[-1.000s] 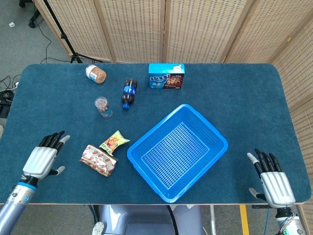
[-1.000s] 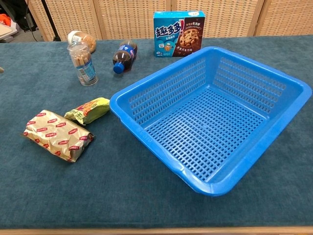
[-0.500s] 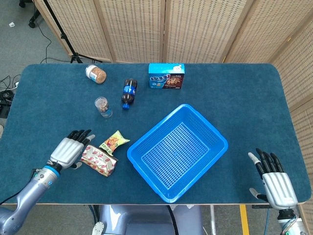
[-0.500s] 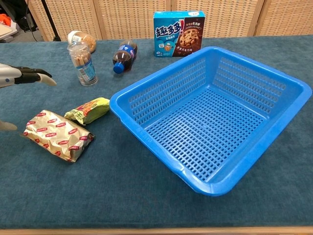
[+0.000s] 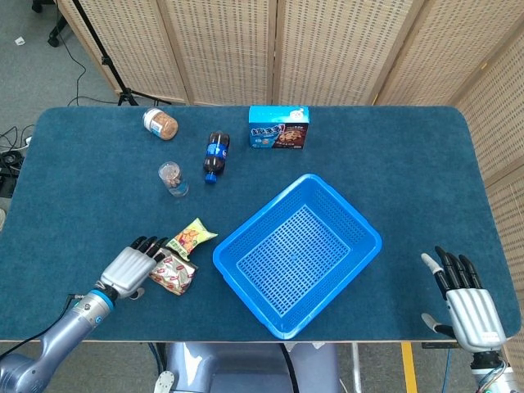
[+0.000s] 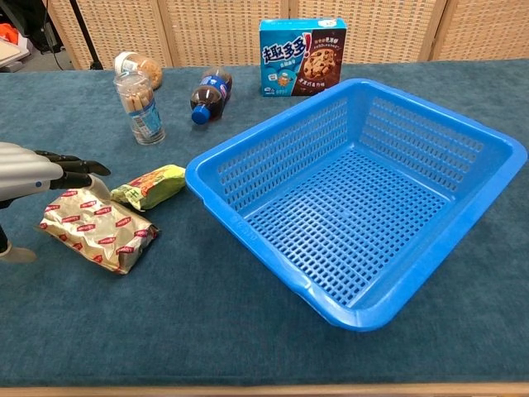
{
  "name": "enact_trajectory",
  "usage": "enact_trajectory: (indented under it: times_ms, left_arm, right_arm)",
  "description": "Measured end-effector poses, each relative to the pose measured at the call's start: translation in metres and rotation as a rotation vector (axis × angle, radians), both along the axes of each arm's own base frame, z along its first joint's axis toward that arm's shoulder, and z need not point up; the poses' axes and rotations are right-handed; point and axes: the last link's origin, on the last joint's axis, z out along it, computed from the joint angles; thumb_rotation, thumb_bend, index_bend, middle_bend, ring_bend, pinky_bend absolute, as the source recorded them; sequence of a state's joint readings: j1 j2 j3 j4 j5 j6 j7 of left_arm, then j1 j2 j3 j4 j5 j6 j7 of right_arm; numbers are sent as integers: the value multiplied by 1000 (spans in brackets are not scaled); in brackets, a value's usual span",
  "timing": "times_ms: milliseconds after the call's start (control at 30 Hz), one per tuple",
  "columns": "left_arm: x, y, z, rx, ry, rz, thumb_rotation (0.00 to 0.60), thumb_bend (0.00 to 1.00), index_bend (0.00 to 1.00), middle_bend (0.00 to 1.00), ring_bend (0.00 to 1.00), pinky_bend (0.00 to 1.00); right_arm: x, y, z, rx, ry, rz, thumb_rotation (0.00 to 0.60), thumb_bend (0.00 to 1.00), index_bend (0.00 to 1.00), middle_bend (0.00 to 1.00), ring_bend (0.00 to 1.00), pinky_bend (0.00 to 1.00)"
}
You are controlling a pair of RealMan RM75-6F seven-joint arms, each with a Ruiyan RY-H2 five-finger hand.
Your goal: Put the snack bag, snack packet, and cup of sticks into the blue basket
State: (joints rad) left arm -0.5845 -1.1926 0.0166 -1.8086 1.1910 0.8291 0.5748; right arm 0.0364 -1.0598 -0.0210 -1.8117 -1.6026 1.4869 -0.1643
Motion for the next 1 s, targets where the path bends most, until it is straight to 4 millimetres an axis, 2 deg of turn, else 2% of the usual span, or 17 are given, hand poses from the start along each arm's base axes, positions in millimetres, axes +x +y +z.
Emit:
enact_trajectory:
  times_ms: [567, 867, 1000]
  left_arm:
    - [7, 5, -22, 1, -21, -9, 600, 212, 188, 0, 4, 101]
    - [6, 7, -40, 6, -10, -8, 600, 218, 253, 5, 49, 104]
    - [2, 6, -48, 10, 5, -6, 600, 230, 288, 39, 81, 127]
  right_arm:
    - [-1, 0, 1, -1, -5, -5, 600, 131, 90, 0, 0, 0]
    - [-1, 0, 4, -8, -12, -6, 600, 131, 90, 0, 0, 0]
    - [-1, 0, 4, -9, -12, -5, 600, 131, 90, 0, 0, 0]
